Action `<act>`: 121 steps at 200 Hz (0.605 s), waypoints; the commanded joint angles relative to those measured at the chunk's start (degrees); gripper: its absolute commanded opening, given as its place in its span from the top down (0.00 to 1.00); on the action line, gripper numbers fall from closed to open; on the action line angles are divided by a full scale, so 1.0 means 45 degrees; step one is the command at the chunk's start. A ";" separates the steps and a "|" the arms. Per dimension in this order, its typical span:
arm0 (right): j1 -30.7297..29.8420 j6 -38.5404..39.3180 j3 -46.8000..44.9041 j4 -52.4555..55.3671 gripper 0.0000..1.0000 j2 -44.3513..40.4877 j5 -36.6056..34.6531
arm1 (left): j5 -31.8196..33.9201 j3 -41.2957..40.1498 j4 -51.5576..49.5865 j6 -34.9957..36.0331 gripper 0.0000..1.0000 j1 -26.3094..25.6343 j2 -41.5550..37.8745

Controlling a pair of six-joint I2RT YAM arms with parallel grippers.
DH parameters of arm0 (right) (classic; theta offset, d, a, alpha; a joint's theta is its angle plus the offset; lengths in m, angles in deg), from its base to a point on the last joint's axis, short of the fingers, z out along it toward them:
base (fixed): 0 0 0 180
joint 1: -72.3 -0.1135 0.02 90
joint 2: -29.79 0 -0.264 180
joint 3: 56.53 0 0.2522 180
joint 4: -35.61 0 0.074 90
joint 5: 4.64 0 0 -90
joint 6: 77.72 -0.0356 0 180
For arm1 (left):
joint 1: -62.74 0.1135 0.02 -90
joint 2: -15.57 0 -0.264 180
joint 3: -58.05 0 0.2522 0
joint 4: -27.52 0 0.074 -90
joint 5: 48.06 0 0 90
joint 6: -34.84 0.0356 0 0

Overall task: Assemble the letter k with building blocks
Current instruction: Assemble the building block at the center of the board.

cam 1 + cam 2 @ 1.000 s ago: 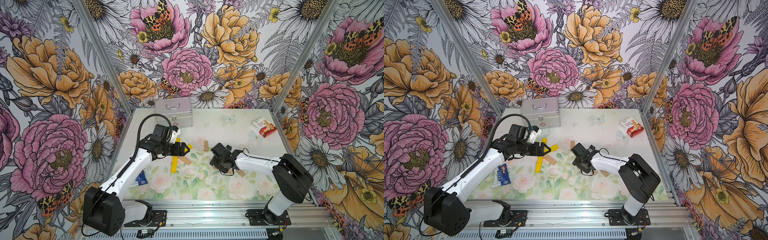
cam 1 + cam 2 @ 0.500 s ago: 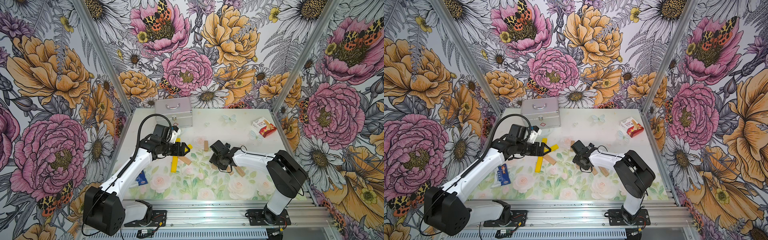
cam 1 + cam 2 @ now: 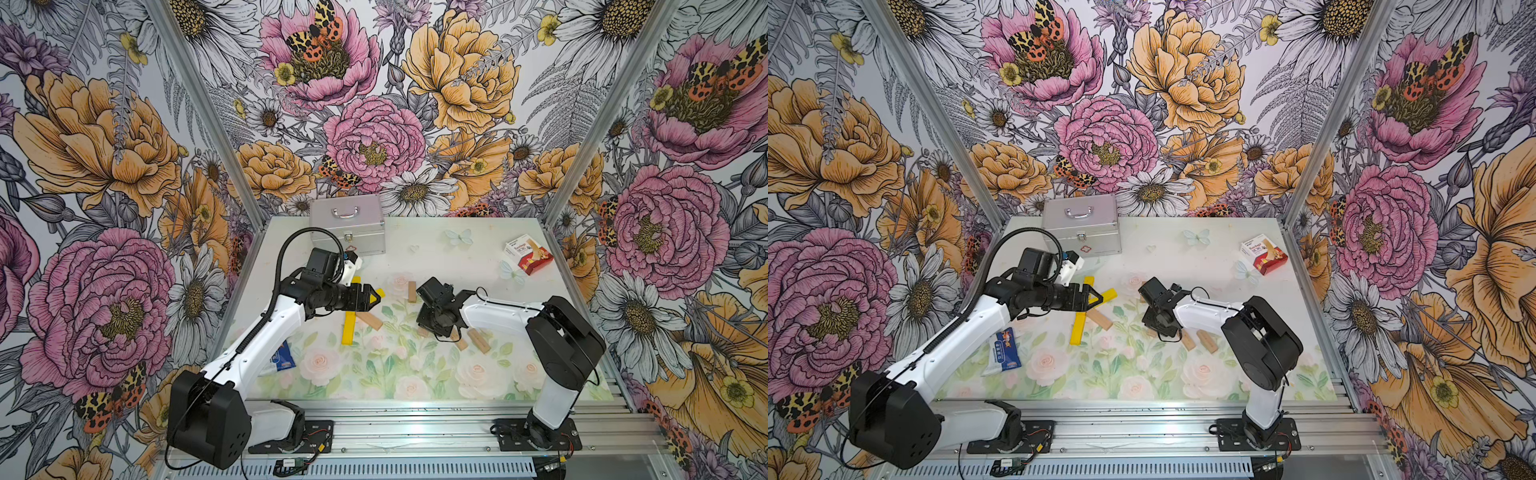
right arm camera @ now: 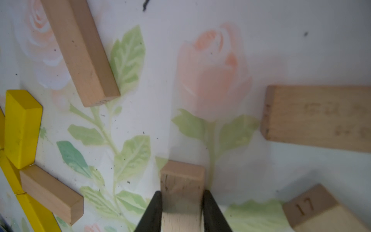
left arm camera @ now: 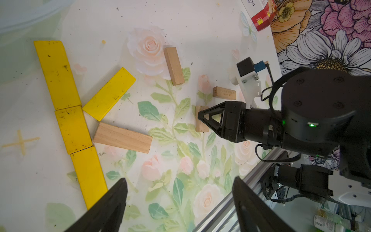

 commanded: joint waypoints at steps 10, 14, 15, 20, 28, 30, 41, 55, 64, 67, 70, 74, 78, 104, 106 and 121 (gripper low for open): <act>-0.0256 0.0855 -0.0141 0.1385 0.79 0.0845 0.0306 | -0.0155 -0.0151 0.0272 0.0115 0.18 0.0190 -0.0263; -0.0256 0.0918 -0.0131 0.1446 0.80 0.0851 0.0288 | -0.0136 -0.0150 0.0280 0.0109 0.18 0.0219 -0.0289; -0.0256 0.0923 -0.0126 0.1465 0.80 0.0851 0.0277 | -0.0140 -0.0158 0.0280 0.0127 0.18 0.0204 -0.0281; -0.0271 0.1010 -0.0095 0.1593 0.81 0.0851 0.0233 | -0.0122 -0.0148 0.0280 0.0129 0.17 0.0200 -0.0292; -0.0295 0.1132 -0.0020 0.1789 0.82 0.0803 0.0114 | -0.0111 -0.0152 0.0281 0.0124 0.17 0.0225 -0.0297; -0.0310 0.1170 -0.0003 0.1844 0.82 0.0795 0.0057 | -0.0117 -0.0148 0.0280 0.0125 0.18 0.0213 -0.0284; -0.0390 0.1465 0.0242 0.2297 0.82 0.0649 -0.0306 | -0.0112 -0.0147 0.0280 0.0106 0.17 0.0223 -0.0263; -0.0488 0.1885 0.0733 0.3020 0.82 0.0530 -0.0871 | -0.0174 -0.0110 0.0280 0.0106 0.17 0.0209 -0.0178; -0.0527 0.2055 0.0972 0.3355 0.83 0.0454 -0.1115 | -0.0234 -0.0094 0.0281 0.0105 0.18 0.0246 -0.0138; -0.0546 0.2095 0.1014 0.3407 0.83 0.0428 -0.1166 | -0.0241 -0.0099 0.0290 0.0106 0.17 0.0248 -0.0136; -0.0541 0.2149 0.1044 0.3433 0.83 0.0395 -0.1207 | -0.0242 -0.0095 0.0282 0.0106 0.18 0.0265 -0.0119; -0.0555 0.2201 0.1087 0.3437 0.83 0.0351 -0.1234 | -0.0243 -0.0090 0.0282 0.0097 0.17 0.0292 -0.0116; -0.0568 0.2231 0.1099 0.3437 0.83 0.0311 -0.1254 | -0.0243 -0.0094 0.0285 0.0106 0.17 0.0303 -0.0131; -0.0612 0.2642 0.1355 0.3437 0.84 0.0149 -0.1484 | -0.0166 -0.0108 0.0281 0.0126 0.18 0.0324 -0.0136; -0.0638 0.2685 0.1386 0.3437 0.83 0.0148 -0.1514 | -0.0175 -0.0123 0.0280 0.0135 0.18 0.0340 -0.0136; -0.0688 0.2991 0.1613 0.3427 0.84 0.0148 -0.1703 | -0.0141 -0.0123 0.0285 0.0125 0.17 0.0447 -0.0098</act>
